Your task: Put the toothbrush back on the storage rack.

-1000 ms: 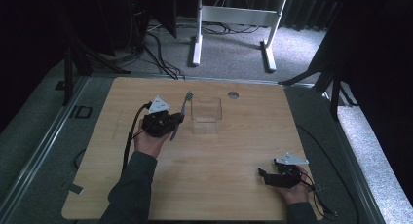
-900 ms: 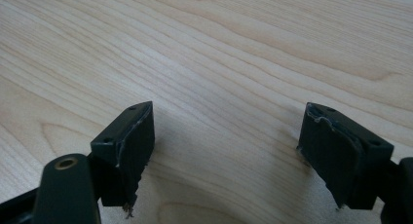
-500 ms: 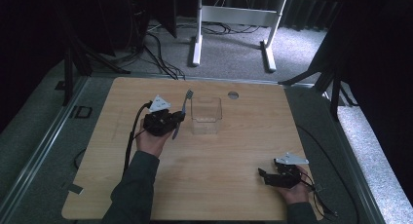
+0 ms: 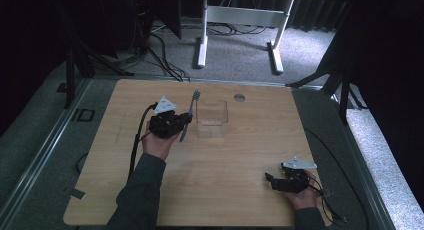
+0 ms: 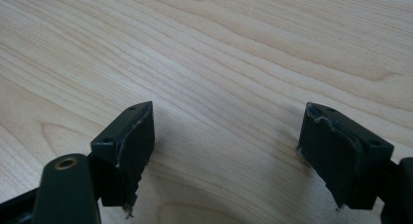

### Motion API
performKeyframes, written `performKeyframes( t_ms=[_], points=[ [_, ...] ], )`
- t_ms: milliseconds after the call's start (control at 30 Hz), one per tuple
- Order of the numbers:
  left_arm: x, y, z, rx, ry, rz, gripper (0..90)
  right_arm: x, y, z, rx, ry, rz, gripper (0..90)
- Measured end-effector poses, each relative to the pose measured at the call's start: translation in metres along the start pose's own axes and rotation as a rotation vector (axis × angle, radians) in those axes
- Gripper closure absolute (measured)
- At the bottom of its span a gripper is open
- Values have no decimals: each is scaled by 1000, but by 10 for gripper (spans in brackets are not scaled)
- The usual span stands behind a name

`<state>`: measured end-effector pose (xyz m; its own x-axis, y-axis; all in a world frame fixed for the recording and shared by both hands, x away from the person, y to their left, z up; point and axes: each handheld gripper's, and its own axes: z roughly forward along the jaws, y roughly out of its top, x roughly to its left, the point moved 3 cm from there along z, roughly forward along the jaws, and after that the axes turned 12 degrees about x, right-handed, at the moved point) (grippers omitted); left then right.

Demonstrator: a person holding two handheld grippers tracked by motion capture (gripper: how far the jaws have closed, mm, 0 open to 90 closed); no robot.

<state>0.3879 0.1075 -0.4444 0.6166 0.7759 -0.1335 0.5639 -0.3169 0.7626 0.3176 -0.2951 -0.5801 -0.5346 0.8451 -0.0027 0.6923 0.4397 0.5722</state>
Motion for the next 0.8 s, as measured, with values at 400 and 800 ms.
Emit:
performKeyframes(
  t_ms=[400, 800],
  points=[
    [2, 3, 0, -27, -14, -20, 819, 0, 0, 0, 0, 0, 0, 207],
    [1, 9, 0, -53, -20, -35, 819, 0, 0, 0, 0, 0, -1, 207]
  ],
)
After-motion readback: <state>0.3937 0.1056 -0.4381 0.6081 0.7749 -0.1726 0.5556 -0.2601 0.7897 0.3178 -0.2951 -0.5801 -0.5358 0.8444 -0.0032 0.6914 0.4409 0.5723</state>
